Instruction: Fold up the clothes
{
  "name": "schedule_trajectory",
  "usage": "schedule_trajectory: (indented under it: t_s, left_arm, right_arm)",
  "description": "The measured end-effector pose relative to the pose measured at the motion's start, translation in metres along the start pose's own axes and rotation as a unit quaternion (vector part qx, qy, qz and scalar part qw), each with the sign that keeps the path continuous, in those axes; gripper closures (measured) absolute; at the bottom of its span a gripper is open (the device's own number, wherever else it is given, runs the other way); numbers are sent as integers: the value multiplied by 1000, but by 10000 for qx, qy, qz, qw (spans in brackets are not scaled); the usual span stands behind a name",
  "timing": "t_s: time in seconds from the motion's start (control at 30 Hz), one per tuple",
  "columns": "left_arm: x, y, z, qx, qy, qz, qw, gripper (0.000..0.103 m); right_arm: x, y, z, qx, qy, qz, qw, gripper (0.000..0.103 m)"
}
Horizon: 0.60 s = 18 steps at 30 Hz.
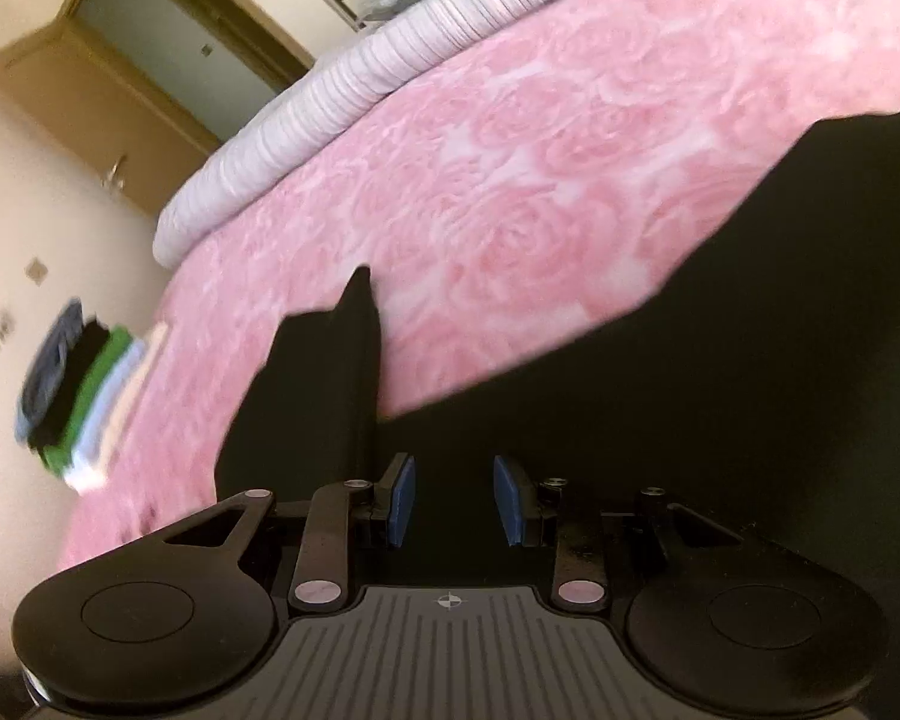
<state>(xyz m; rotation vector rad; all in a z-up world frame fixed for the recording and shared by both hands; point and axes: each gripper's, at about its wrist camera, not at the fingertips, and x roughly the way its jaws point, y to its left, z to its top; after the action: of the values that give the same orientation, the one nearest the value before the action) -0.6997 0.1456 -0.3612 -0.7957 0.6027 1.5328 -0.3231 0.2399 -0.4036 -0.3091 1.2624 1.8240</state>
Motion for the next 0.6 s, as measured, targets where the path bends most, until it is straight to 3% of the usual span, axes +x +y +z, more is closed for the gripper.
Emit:
schedule_trajectory:
  t_s: [0.17, 0.27, 0.4, 0.57, 0.6]
  left_arm:
    - [24, 13, 22, -15, 35, 38, 10000, 73]
    - [34, 21, 37, -68, 28, -22, 10000, 73]
    - [51, 33, 57, -119, 42, -36, 9999, 73]
    - [64, 50, 66, -338, 164, -68, 9993, 73]
    - [63, 53, 66, -382, 158, -111, 9991, 73]
  right_arm:
    - [29, -12, 37, 698, 58, 363, 9969, 70]
    - [49, -1, 59, 579, 162, 237, 9979, 70]
    - [88, 16, 79, 393, 417, 395, 9976, 70]
    - [131, 30, 84, 275, 594, 440, 9969, 70]
    - [133, 37, 83, 84, 535, 481, 9974, 89]
